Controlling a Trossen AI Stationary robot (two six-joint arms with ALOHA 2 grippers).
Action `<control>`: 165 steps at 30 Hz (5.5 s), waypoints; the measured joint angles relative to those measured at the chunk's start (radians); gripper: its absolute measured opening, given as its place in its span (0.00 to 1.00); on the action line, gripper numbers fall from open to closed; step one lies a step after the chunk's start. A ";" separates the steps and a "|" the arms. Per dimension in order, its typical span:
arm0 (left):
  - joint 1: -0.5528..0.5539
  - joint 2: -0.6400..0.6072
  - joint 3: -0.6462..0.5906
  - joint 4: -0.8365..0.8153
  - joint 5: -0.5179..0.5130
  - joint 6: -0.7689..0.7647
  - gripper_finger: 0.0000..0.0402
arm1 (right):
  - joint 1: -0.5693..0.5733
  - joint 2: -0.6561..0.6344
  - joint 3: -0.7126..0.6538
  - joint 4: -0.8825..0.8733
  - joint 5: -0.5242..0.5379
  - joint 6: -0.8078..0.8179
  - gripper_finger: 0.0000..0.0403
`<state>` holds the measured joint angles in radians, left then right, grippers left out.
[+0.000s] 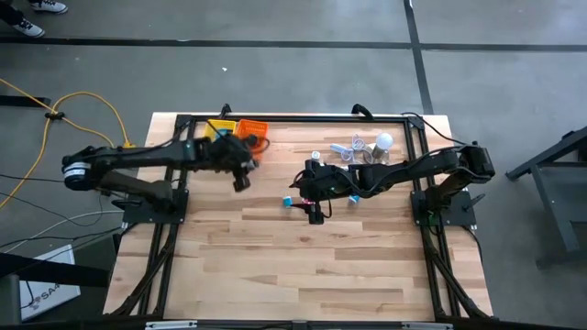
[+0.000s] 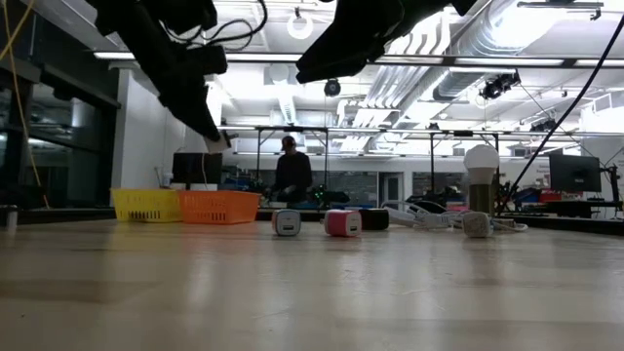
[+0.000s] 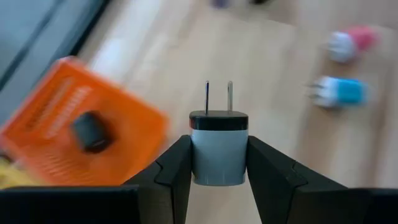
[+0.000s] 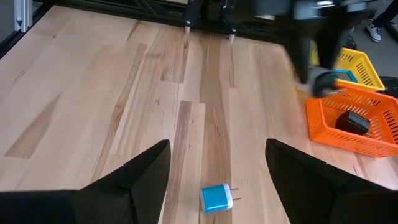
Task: Pick & Place Office items
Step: Put the white adapter into the orange basket, then put the left blue adapter into the orange basket
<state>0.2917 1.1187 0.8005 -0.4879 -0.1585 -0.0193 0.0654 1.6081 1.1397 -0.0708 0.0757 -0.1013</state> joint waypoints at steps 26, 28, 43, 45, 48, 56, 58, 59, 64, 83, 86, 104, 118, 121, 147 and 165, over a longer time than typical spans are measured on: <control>0.411 0.268 0.128 0.037 0.013 -0.088 0.31 | 0.000 0.000 0.000 0.000 0.000 0.000 0.62; 0.412 0.299 0.137 0.037 0.017 -0.087 0.31 | 0.000 0.000 0.000 0.000 0.000 0.000 0.62; 0.368 0.364 0.146 -0.033 0.031 -0.139 0.31 | 0.000 0.000 0.000 0.000 0.000 0.000 0.62; 0.358 0.364 0.146 -0.033 0.031 -0.135 0.31 | 0.000 0.000 0.000 0.000 0.000 0.000 0.62; 0.344 0.381 0.146 -0.032 0.028 -0.107 0.31 | 0.000 0.000 0.000 0.000 0.000 0.000 0.62; 0.338 0.430 0.146 -0.031 0.039 -0.086 0.31 | 0.000 0.000 0.000 0.000 0.000 0.000 0.62; 0.338 0.431 0.146 -0.031 0.044 -0.085 0.31 | 0.000 0.000 0.000 0.000 0.000 0.000 0.62; 0.338 0.431 0.146 -0.029 0.045 -0.085 0.31 | 0.000 0.000 0.000 0.000 0.000 0.000 0.62; 0.338 0.431 0.146 -0.028 0.046 -0.083 0.31 | 0.000 0.000 0.000 0.000 0.000 0.000 0.62; 0.338 0.430 0.146 -0.020 0.052 -0.084 0.44 | 0.000 0.000 0.000 0.000 0.000 0.000 0.62; 0.338 0.430 0.146 -0.020 0.053 -0.084 0.44 | 0.000 0.000 0.000 0.000 0.000 0.000 0.62; 0.339 0.317 0.146 0.013 0.055 -0.008 0.44 | 0.000 0.000 0.000 0.000 0.000 0.000 0.62; 0.232 0.188 0.146 0.002 0.053 0.098 0.44 | 0.000 0.000 0.000 0.000 0.000 0.000 0.62; 0.196 0.186 0.146 0.000 0.053 0.098 0.44 | 0.000 0.000 0.000 0.000 0.000 0.000 0.62; -0.197 0.183 -0.001 0.127 -0.018 -0.176 0.44 | 0.000 0.000 0.000 0.000 0.000 0.000 0.62; -0.387 0.214 -0.307 0.688 -0.211 -0.235 0.44 | 0.000 0.000 0.000 0.000 0.000 0.000 0.62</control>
<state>-0.0949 1.3324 0.4931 0.2001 -0.3697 -0.2547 0.0656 1.6081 1.1397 -0.0704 0.0757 -0.1013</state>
